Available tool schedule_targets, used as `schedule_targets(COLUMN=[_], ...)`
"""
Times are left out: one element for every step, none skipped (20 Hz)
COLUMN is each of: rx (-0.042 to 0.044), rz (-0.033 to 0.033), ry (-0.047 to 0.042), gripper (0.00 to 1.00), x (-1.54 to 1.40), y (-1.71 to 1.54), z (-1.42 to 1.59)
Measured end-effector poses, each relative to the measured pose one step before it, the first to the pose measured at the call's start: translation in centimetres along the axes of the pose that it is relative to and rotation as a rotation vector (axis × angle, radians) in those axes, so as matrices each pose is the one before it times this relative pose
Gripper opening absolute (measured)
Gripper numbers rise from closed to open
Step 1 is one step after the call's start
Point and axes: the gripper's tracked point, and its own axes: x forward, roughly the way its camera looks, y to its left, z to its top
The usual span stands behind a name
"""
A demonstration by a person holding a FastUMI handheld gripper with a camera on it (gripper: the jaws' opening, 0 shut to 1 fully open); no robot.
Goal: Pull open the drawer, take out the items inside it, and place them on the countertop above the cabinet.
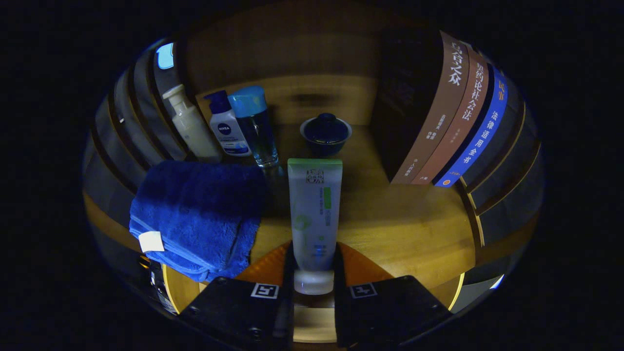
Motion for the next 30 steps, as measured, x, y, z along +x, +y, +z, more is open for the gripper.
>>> schedule_targets(rx=[0.00266,0.00362,0.00344,0.00456,0.00511,0.00472,0.00806,0.00536,0.00900,0.00557,0.00476,0.00113,-0.00200,-0.00238,0.00249,0.00968,0.00974,0.00620,0.00351,0.00329,0.00634,0.00603,0.00288,0.00160,0.00032,0.00117,-0.00072,-0.00543,-0.00634,-0.00803], rz=[-0.00168,-0.00321,-0.00124,0.00348,0.00205,0.00115,0.00313,0.00181,0.00361,0.00025,0.00128,0.00113,0.00234,0.00165,0.00268,0.00580,0.00692,0.00467,0.00276,0.00165,0.00677,0.00381,-0.00331,-0.00146,-0.00190,0.00740,0.01015,0.00183,0.00736,0.01001], ry=[0.00465,0.00795,0.00893,0.00433,0.00193,0.00151,-0.00296,0.00387,-0.01349,-0.01309,-0.01168,-0.01041,-0.01190,-0.01665,-0.02934,-0.03359,-0.03145,-0.02425,-0.02712,-0.03035,-0.03817,-0.03698,-0.03159,-0.03254,-0.03051,-0.03375,-0.03915,-0.04123,-0.04213,-0.03779], gripper=[0.38,0.38,0.37,0.40,0.42,0.44,0.46,0.48,0.48,0.53,0.58,0.72,0.87,1.00,1.00,1.00,1.00,1.00,1.00,1.00,1.00,1.00,1.00,1.00,1.00,1.00,1.00,1.00,1.00,1.00], x=[0.083,0.157,0.497,0.055,0.022,0.080,0.185,0.144,-0.239,-0.136,-0.366,-0.306,-0.359,-0.587,-0.783,-0.808,-0.864,-0.867,-1.112,-1.235,-1.321,-1.343,-1.556,-1.708,-1.695,-1.823,-1.485,-1.670,-1.916,-1.684], y=[-0.015,-0.100,-0.128,-0.049,0.035,-0.023,-0.040,-0.087,0.108,0.013,0.008,0.139,0.020,0.075,0.133,0.157,0.150,0.105,-0.058,0.021,0.020,-0.008,-0.193,-0.203,-0.016,0.030,0.089,-0.020,0.186,0.365], z=[-0.068,-0.178,-0.232,0.050,-0.157,-0.086,0.053,-0.125,0.154,0.272,0.249,0.140,0.170,0.115,0.257,0.313,0.201,0.171,0.098,0.079,0.128,0.146,-0.016,-0.004,0.003,-0.013,-0.051,-0.038,0.091,-0.073])
